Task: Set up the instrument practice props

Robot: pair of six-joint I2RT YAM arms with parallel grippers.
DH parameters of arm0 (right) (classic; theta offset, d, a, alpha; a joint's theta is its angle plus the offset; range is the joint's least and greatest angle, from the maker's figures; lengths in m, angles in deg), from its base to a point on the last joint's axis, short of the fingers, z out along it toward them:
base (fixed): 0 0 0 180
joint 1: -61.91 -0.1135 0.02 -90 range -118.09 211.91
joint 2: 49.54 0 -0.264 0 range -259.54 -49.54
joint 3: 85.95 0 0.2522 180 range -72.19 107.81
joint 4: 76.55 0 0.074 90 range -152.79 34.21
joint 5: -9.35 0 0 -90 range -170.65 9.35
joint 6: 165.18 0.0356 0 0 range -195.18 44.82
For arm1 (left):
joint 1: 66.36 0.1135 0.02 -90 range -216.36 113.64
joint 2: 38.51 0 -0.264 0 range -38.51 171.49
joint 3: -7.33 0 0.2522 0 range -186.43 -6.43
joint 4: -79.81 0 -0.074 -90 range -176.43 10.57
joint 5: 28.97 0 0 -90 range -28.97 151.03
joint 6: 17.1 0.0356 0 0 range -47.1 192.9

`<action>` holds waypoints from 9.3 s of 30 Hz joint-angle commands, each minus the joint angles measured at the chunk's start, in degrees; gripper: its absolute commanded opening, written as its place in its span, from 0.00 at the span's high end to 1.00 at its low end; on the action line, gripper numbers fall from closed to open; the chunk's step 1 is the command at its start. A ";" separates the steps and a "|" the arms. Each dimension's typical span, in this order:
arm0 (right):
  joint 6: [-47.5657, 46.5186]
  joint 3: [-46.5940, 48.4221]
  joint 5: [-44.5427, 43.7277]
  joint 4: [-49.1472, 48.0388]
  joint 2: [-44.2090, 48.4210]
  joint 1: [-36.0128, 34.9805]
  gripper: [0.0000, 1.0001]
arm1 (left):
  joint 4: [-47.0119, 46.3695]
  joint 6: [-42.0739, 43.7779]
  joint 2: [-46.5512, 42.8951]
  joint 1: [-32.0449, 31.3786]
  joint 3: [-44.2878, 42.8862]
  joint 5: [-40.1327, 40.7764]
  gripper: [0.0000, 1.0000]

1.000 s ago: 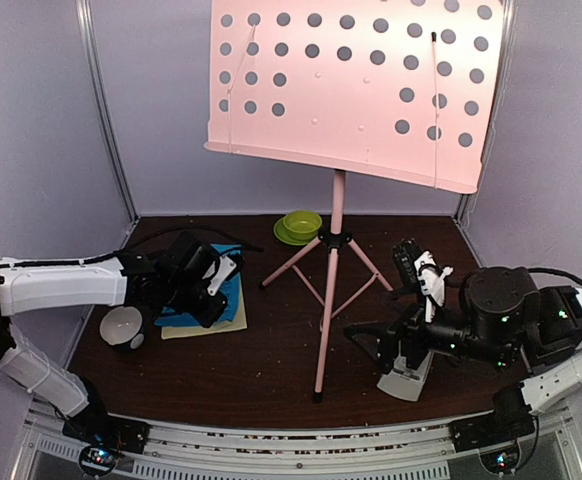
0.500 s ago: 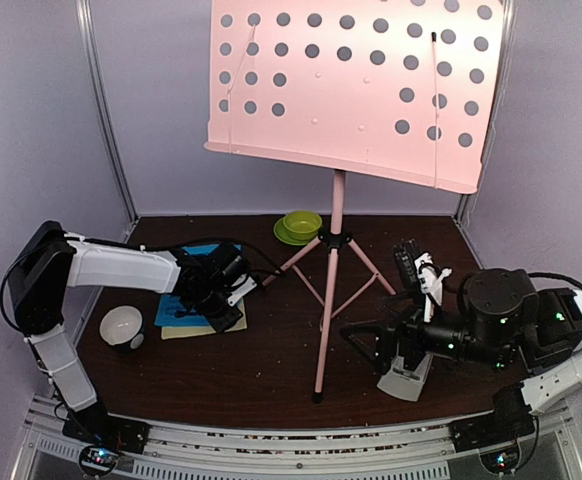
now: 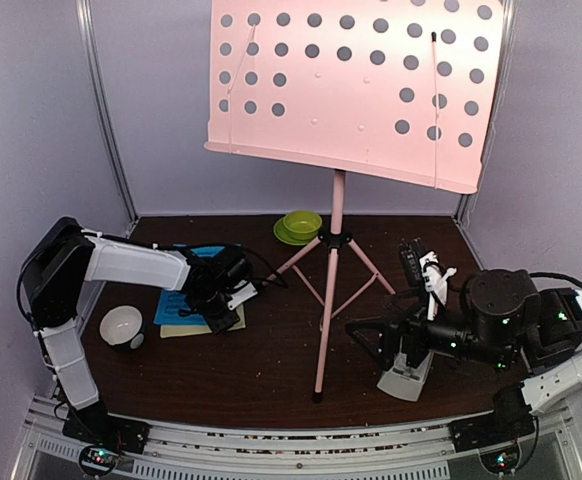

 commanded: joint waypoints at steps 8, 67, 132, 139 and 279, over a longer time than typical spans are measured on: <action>4.81 1.08 -4.32 2.70 -3.36 -0.14 0.12 | -0.96 0.67 -2.86 2.22 -1.68 -3.95 1.00; 38.39 8.38 37.86 8.05 -28.14 18.72 0.43 | -28.85 -18.91 -20.54 -43.40 4.30 -12.48 1.00; -2.25 -0.36 40.35 -29.17 0.64 6.31 0.95 | -38.84 -47.70 -66.65 -39.00 31.20 -18.16 0.02; -3.11 -0.27 39.44 -28.86 1.11 6.37 0.95 | -38.04 -47.23 -64.36 -38.87 29.25 -20.06 0.02; -47.90 80.22 -2.34 8.47 -34.64 20.40 1.00 | 6.82 1.62 -8.42 -15.45 -73.54 11.39 0.63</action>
